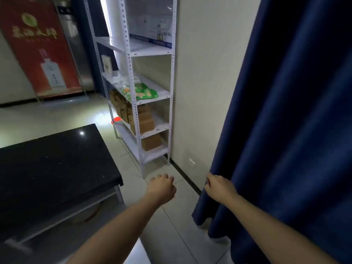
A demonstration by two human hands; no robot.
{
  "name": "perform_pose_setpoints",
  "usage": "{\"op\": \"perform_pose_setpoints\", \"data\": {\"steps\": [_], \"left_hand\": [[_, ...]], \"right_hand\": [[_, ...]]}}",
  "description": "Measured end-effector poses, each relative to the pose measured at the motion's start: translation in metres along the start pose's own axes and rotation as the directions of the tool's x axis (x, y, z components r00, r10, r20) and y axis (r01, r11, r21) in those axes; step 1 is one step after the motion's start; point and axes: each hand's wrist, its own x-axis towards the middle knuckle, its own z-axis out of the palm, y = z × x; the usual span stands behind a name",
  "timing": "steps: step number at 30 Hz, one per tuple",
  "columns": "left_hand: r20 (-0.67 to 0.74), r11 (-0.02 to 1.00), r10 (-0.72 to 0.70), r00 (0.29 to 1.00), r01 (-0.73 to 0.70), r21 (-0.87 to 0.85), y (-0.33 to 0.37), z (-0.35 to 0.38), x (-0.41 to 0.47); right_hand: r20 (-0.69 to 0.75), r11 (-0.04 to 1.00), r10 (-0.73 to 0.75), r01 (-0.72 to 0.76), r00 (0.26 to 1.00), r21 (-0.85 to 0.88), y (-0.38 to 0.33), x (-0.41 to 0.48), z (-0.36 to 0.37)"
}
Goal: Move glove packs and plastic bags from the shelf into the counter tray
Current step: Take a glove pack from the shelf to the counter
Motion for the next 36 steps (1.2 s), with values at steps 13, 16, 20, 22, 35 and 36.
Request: {"op": "perform_pose_setpoints", "data": {"steps": [13, 16, 20, 22, 35, 36], "left_hand": [[0.04, 0.905, -0.423, 0.905, 0.424, -0.025, -0.037, 0.007, 0.101], [0.025, 0.872, -0.49, 0.871, 0.49, -0.005, -0.039, -0.002, 0.12], [0.014, 0.839, -0.544, 0.839, 0.544, 0.004, -0.049, -0.019, 0.144], [-0.002, 0.833, -0.554, 0.833, 0.554, 0.012, -0.061, -0.03, 0.158], [-0.062, 0.838, -0.542, 0.838, 0.545, 0.023, -0.219, -0.065, 0.285], [-0.058, 0.843, -0.536, 0.842, 0.538, 0.028, -0.234, -0.07, 0.295]], "right_hand": [[0.196, 0.918, -0.384, 0.395, 0.902, -0.018, -0.01, 0.217, 0.023], [0.15, 0.891, -0.449, 0.455, 0.881, -0.008, -0.018, 0.256, 0.013], [0.143, 0.855, -0.514, 0.519, 0.846, 0.004, -0.035, 0.297, 0.003], [0.117, 0.839, -0.54, 0.544, 0.834, -0.012, -0.049, 0.32, -0.003], [0.083, 0.857, -0.515, 0.509, 0.853, 0.082, -0.178, 0.478, -0.024], [0.082, 0.847, -0.53, 0.525, 0.844, 0.078, -0.189, 0.491, -0.024]]}}
